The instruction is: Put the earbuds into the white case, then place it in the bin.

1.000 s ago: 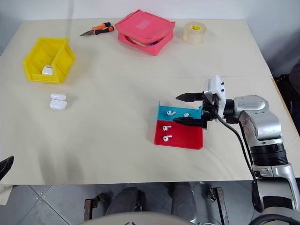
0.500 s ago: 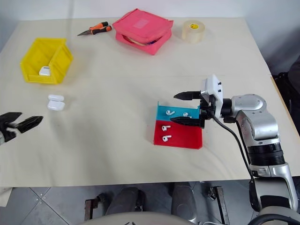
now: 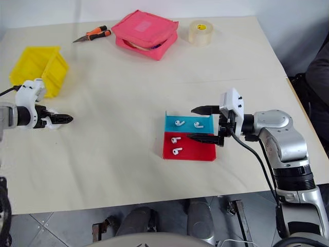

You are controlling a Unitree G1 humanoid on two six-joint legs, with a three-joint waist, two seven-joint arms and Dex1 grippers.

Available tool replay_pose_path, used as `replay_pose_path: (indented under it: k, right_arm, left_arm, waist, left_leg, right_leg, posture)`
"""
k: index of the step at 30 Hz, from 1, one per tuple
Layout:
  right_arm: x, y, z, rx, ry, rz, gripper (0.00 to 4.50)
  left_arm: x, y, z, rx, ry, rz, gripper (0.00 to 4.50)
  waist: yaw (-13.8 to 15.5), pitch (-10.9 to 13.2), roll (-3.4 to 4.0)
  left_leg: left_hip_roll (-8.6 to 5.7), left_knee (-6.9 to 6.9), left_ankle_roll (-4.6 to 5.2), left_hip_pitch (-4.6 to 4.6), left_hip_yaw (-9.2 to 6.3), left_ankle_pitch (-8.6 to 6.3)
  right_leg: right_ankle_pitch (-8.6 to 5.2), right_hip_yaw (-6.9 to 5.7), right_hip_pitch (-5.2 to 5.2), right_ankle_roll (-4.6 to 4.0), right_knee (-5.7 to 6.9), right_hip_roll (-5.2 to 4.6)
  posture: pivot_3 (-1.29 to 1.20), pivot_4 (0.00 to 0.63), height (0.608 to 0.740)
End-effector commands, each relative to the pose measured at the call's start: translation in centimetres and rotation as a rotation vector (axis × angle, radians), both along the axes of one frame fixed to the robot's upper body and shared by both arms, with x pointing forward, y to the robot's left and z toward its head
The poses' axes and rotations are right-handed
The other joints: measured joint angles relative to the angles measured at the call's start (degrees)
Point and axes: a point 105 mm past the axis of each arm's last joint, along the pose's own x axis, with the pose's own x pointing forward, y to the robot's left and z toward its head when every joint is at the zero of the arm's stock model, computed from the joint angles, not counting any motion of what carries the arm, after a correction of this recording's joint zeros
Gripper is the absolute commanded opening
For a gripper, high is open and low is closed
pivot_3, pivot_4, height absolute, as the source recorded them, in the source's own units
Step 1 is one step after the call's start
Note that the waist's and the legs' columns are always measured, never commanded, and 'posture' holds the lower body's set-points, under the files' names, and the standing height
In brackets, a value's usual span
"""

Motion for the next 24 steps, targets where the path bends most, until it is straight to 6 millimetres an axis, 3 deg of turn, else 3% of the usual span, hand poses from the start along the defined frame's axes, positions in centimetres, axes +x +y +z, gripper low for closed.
replay_pose_path:
  k: [1,5,17,24]
  right_arm:
    - [-0.2,-0.2,1.1,0.007,-0.042,0.001,4.50]
    - [-0.2,-0.1,1.0,0.002,-0.040,-0.003,4.50]
    - [-0.3,-0.4,0.9,-0.012,-0.037,-0.014,4.50]
    - [-0.4,-0.5,0.8,-0.018,-0.035,-0.023,4.50]
  left_arm:
    - [-0.6,0.9,-0.9,0.027,0.095,0.044,4.44]
    - [-0.6,0.9,-1.0,0.033,0.130,0.046,4.44]
    - [-2.0,1.2,-0.5,0.172,0.221,-0.215,4.44]
    - [-2.3,1.6,-1.0,0.190,0.269,-0.236,4.44]
  waist:
    - [0.0,0.0,0.00]
    - [0.0,0.0,0.00]
    - [0.1,0.0,0.00]
    - [0.2,0.0,0.00]
  left_leg:
    - [0.00,0.00,0.00,0.00,0.00,0.00]
    - [0.00,0.00,0.01,-0.03,0.02,0.01]
    - [0.02,0.05,0.02,-0.04,0.13,0.01]
    - [0.02,0.05,0.02,-0.06,0.14,0.01]
  right_leg:
    - [0.00,0.01,0.00,0.00,0.00,-0.01]
    - [0.00,0.04,0.01,0.00,0.03,-0.02]
    - [0.00,0.16,0.00,0.00,0.12,-0.05]
    - [0.00,0.17,0.00,0.00,0.13,-0.06]
  posture:
    - [0.00,0.150,0.740]
    - [0.00,0.150,0.740]
    - [0.00,0.150,0.740]
    - [0.00,0.150,0.740]
